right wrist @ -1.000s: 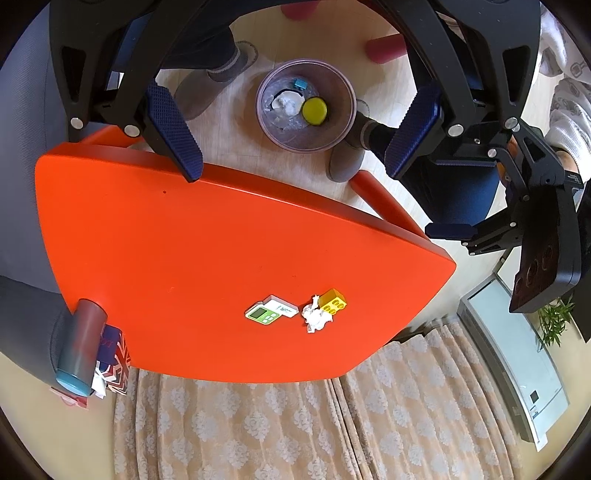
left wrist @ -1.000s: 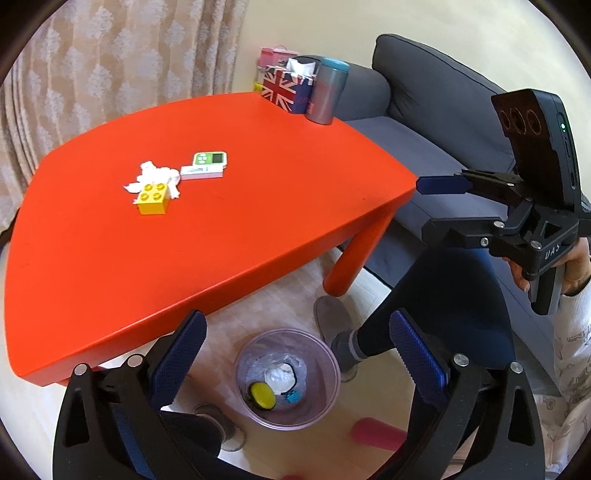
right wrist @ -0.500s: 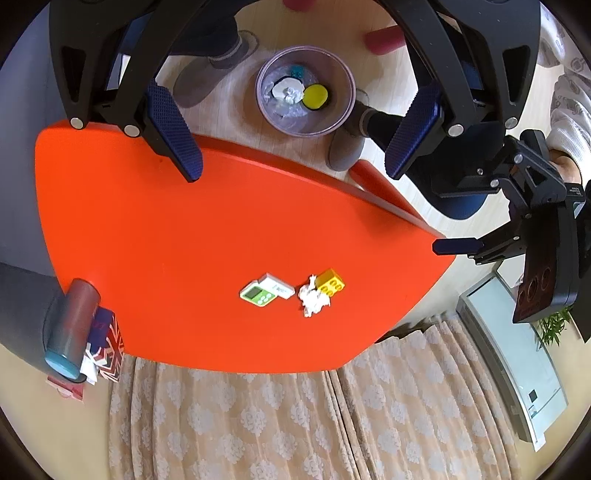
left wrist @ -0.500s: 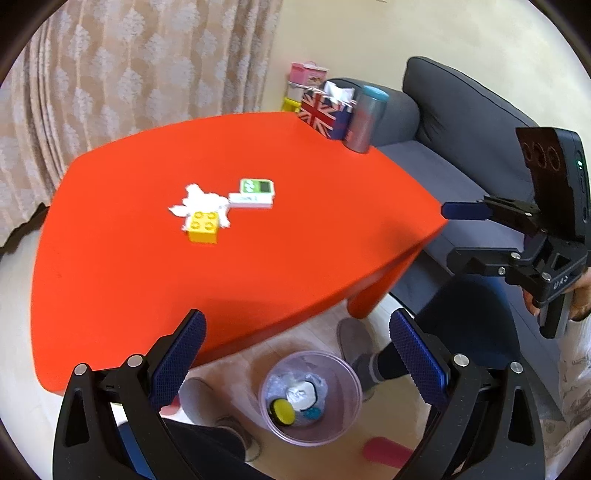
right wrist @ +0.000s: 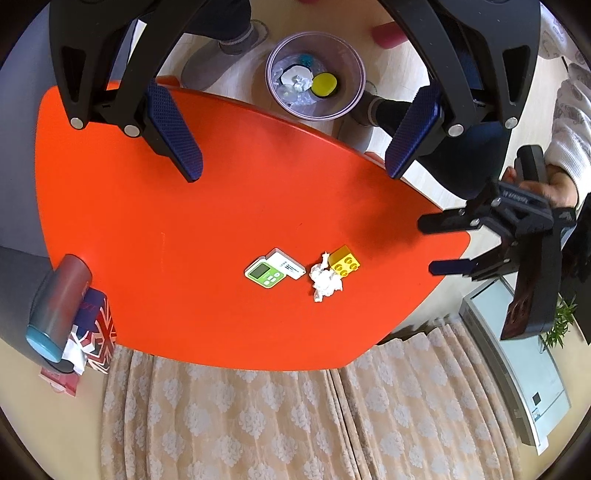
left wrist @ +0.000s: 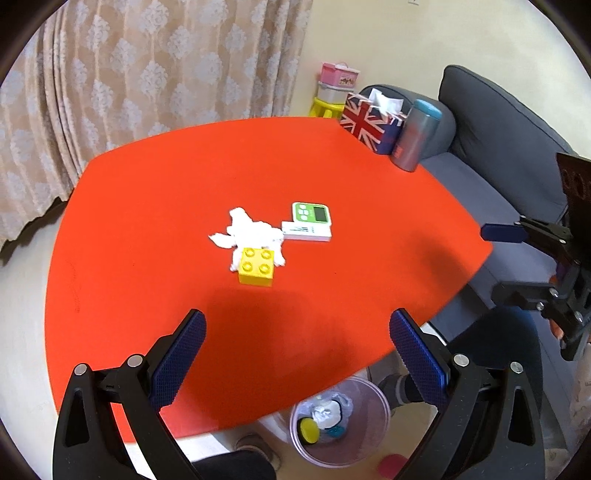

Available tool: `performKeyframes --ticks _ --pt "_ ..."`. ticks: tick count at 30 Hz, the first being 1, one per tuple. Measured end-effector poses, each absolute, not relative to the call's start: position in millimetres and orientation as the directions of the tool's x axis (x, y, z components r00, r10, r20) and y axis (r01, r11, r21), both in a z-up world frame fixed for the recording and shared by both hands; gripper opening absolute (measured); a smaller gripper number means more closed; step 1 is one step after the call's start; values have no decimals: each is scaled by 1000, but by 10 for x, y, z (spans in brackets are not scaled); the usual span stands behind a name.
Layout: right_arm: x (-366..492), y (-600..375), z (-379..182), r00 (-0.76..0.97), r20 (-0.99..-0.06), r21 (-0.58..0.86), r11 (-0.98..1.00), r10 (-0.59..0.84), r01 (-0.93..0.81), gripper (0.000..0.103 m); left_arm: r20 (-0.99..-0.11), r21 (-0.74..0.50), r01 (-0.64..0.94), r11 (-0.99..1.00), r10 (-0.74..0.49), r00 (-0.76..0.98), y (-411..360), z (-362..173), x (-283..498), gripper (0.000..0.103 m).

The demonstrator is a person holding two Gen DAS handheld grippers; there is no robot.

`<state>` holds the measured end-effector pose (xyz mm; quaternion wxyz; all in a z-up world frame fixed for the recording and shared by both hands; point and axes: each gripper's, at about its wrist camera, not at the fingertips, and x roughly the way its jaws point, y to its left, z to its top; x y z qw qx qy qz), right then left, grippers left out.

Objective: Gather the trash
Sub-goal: 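Reach the left tool to the yellow toy block and grasp it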

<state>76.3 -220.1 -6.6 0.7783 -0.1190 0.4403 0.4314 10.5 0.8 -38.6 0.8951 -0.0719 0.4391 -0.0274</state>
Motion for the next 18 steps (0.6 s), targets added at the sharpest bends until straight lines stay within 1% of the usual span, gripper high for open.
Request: performKeyframes --ticks 7,16,18 --pt "851 -2193 -130 234 -799 198 611 554 -767 97 -806 -130 -7 991 -101 583 92 -489 397 95" --pt "933 -2229 -188 232 -807 203 625 543 -754 97 -830 -127 17 992 -116 546 126 -665 673 95" --pt "955 -2244 -202 231 -809 205 629 541 -750 97 -835 -136 25 990 -128 535 129 -704 719 86"
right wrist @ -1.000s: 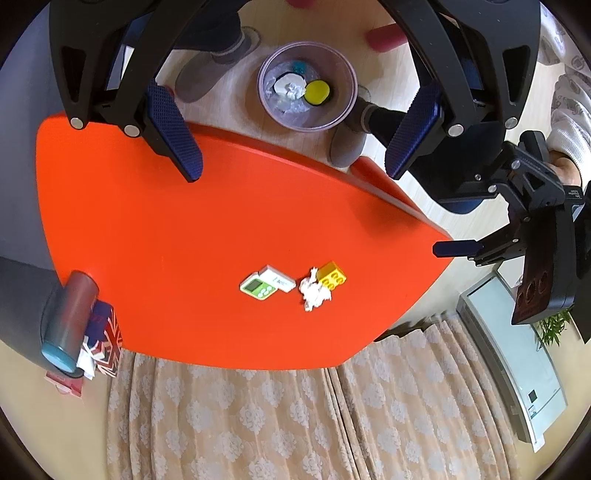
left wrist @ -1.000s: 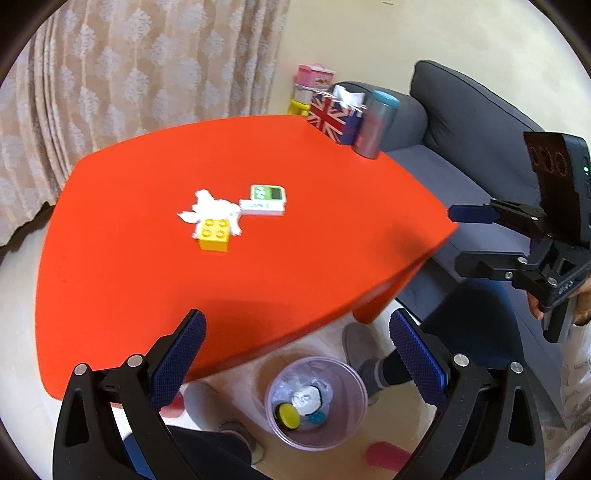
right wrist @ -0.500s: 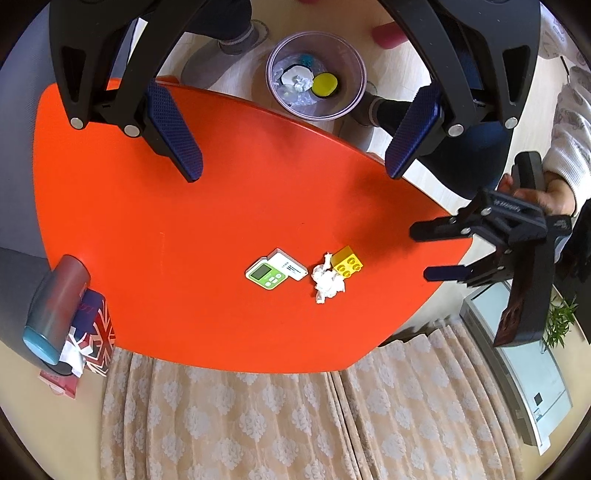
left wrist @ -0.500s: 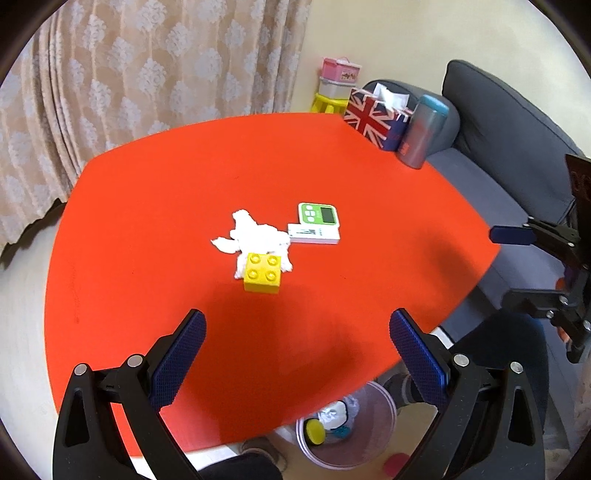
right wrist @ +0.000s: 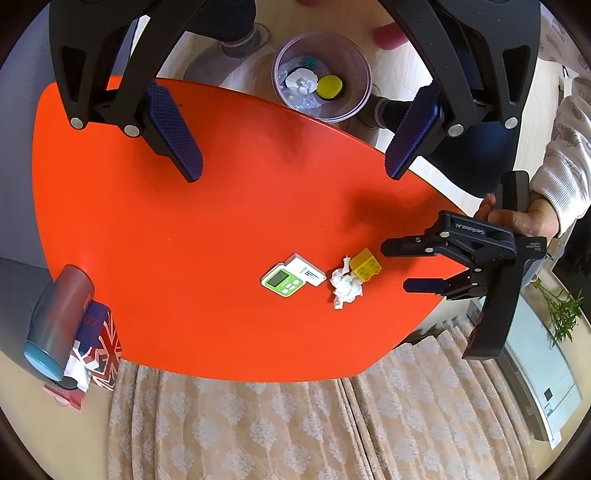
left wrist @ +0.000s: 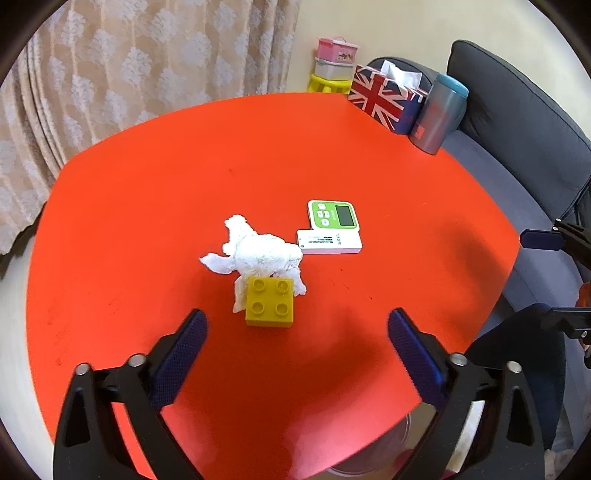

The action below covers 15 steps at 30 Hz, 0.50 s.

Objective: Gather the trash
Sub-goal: 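Reach the left tool to the yellow toy block and grasp it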

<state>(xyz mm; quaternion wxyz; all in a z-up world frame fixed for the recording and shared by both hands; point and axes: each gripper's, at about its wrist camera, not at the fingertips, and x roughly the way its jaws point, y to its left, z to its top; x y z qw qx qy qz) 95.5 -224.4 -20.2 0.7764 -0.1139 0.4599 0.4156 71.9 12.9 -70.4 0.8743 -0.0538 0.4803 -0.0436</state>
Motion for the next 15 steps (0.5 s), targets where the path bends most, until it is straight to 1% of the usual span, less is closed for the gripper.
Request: performKeyframes --ticks 1,3,5,6,10,12,15 --pt "961 -2248 -206 232 -809 206 630 540 -749 97 -839 -138 27 990 -131 529 126 -724 737 81" --pt "976 -2268 -220 231 -810 208 634 538 -745 97 -844 -137 35 990 -135 519 119 -768 779 75" --pt "986 -2281 -236 231 -812 210 636 537 -742 97 -848 -140 38 989 -139 512 123 -802 808 66" --pt "992 -2288 -245 230 -813 211 638 535 -740 97 -850 -139 39 990 -139 509 119 -819 820 64" --pt "1013 -2299 -269 228 -815 214 642 533 -736 97 -852 -129 35 991 -128 508 126 -859 855 63" --pt "1019 -2296 -283 227 -816 214 643 532 -735 97 -852 -124 34 992 -124 508 127 -858 867 61" --pt "1015 -2282 -287 224 -816 217 641 533 -736 97 -850 -117 16 993 -109 515 158 -847 871 60"
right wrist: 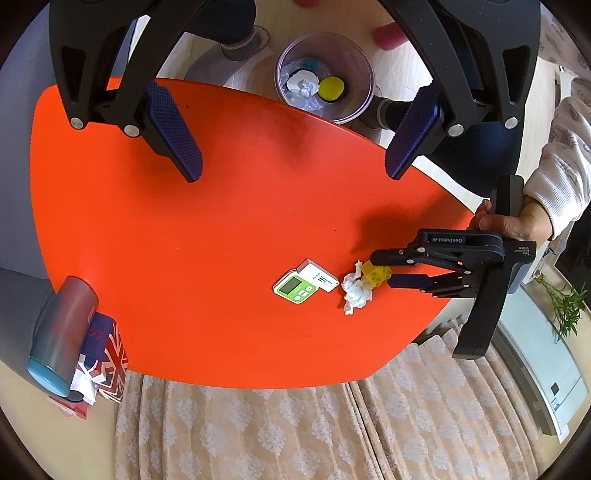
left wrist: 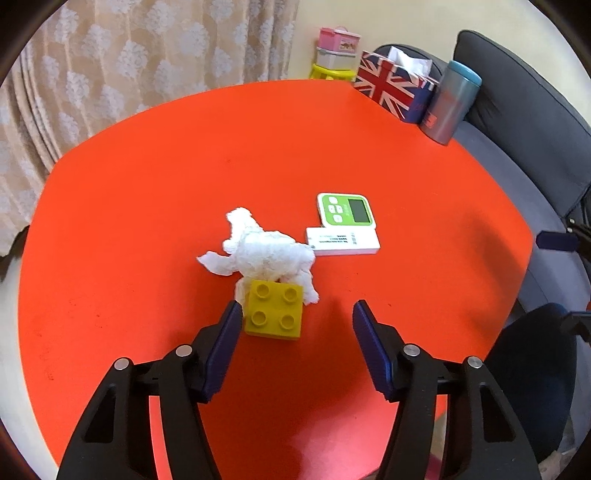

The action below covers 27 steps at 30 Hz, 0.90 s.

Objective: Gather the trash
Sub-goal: 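Reach the left tool to the yellow toy block and grasp it, then lift the yellow block with the left tool while the right tool grasps the other white tissue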

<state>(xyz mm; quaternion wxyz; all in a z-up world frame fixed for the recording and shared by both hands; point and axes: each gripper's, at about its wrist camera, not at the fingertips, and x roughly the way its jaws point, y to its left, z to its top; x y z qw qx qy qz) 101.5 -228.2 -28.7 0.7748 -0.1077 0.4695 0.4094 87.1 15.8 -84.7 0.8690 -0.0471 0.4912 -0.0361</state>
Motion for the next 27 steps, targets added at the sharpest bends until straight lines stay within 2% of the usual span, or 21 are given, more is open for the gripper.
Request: performKeyframes --ticks 3,9,10,27 --pt "1019 -2268 -304 221 -818 217 640 532 -737 97 -855 -113 20 993 -107 507 164 -866 886 60" --pt "1017 -2258 -302 219 -817 222 641 534 -735 97 -867 -114 18 993 -109 486 187 -951 913 39" --pt "1020 -2257 -303 219 -817 222 640 534 -735 97 -869 -115 16 993 -109 483 191 -963 914 32" --pt "1076 -2093 -287 217 -816 205 619 536 -758 97 -831 -125 23 992 -118 544 165 -690 702 32"
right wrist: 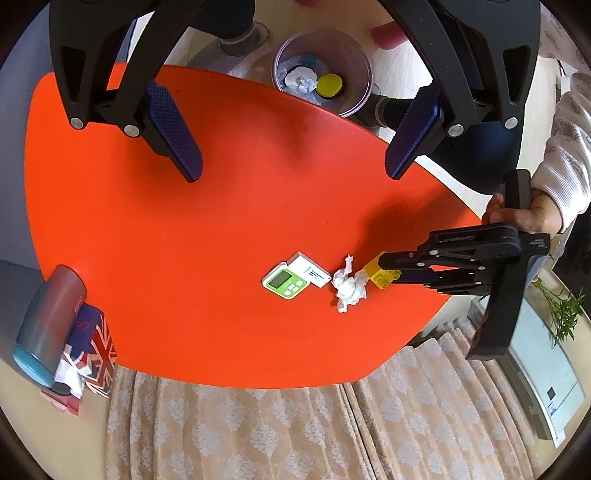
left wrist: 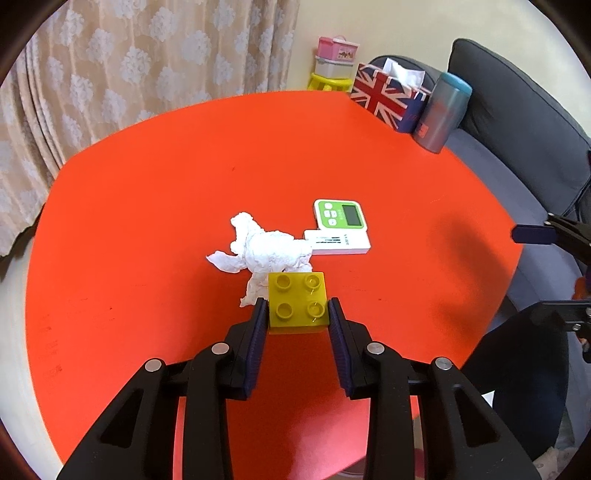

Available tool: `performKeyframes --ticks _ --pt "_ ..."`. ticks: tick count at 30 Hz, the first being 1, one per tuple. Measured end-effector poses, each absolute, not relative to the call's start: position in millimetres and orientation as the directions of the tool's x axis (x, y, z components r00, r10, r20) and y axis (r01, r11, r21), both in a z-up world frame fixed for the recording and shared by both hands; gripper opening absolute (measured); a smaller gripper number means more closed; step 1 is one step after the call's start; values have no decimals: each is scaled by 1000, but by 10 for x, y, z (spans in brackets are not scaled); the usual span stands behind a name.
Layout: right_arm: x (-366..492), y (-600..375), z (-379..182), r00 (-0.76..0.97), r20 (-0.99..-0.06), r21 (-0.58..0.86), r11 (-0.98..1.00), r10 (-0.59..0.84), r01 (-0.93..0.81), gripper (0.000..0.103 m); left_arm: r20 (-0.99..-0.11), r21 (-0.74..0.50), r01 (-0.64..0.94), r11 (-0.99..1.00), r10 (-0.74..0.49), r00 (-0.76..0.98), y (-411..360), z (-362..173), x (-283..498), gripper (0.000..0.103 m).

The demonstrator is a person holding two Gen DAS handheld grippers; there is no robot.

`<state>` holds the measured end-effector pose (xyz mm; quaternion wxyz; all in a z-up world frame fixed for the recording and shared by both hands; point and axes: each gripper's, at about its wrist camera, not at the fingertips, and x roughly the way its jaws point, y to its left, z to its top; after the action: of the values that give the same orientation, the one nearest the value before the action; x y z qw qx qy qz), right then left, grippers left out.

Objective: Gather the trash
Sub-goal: 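Lift the yellow block with the left tool while the right tool grasps the other white tissue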

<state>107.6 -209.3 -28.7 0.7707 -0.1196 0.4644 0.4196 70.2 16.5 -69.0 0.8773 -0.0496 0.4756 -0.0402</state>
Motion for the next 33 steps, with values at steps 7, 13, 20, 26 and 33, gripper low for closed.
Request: performKeyframes --ticks 7,13,20,26,33 --pt "1185 -1891 -258 210 -820 191 601 533 -776 97 -809 -136 31 990 -130 574 149 -518 588 32" --pt "1302 -1671 -280 199 -835 163 575 513 -802 97 -801 -139 34 990 -133 583 148 -454 507 32" --pt "1445 -1420 -344 186 -855 136 556 484 -820 97 -796 -151 30 988 -140 589 177 -435 457 32" --pt "1521 -1254 -413 167 -867 133 541 469 -830 97 -793 -162 21 987 -142 593 231 -425 443 32" --pt "1554 -1016 -451 142 -868 136 502 477 -854 97 -794 -169 1 986 -137 592 312 -448 397 32"
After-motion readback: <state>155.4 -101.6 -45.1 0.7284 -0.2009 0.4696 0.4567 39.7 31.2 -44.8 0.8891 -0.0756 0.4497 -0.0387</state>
